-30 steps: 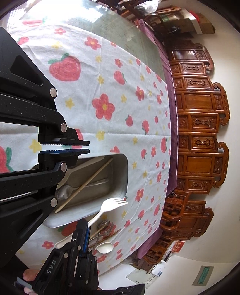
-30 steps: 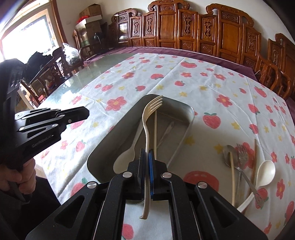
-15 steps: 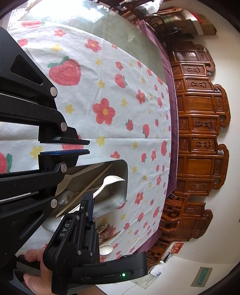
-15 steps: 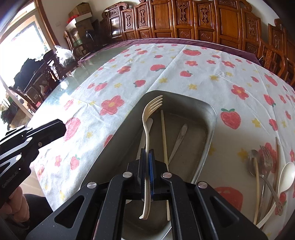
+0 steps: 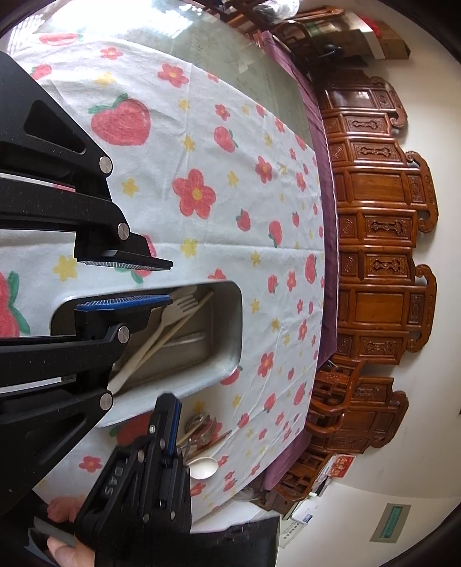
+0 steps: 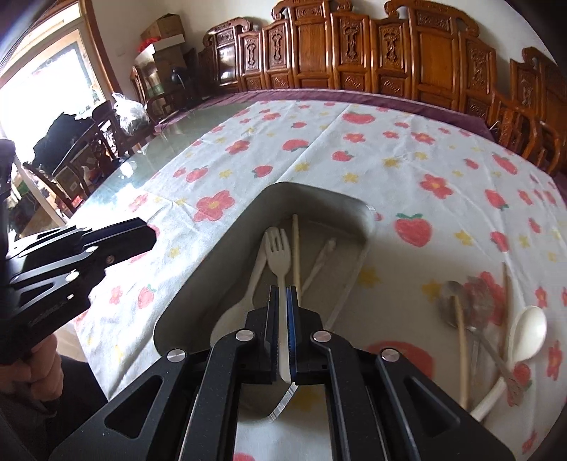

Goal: Organize utensils
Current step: 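Lower the white plastic fork into the metal tray and open the right tool, then move the right tool back toward the remaining chopsticks on the cloth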

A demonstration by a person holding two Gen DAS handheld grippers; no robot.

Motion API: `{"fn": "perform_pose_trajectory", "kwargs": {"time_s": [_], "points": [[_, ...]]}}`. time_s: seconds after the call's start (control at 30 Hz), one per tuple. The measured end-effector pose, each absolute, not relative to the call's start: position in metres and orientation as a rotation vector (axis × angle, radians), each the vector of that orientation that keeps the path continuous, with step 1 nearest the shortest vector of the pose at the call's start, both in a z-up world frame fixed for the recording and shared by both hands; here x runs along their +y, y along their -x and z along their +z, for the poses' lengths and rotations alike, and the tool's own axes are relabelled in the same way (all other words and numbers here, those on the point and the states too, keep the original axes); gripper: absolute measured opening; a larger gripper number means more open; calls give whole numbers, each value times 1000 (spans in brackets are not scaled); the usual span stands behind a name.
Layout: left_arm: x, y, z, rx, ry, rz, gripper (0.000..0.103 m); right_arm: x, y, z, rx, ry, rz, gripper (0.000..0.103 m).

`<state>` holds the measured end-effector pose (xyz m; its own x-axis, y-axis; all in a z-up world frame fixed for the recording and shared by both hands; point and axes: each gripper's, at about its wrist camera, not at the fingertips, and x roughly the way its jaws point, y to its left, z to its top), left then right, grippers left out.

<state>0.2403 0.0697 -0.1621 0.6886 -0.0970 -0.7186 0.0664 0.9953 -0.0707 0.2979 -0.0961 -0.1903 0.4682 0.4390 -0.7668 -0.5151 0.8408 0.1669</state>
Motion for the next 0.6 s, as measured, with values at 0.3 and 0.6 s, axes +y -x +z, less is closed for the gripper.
{"fn": "perform_pose_trajectory", "kwargs": {"time_s": [0.3, 0.6], "points": [[26, -241, -161, 795, 15, -164, 26, -181, -267, -178, 869, 126, 463, 6], [-11, -238, -169, 795, -15, -206, 37, -251, -268, -199, 908, 161, 338, 15]]}}
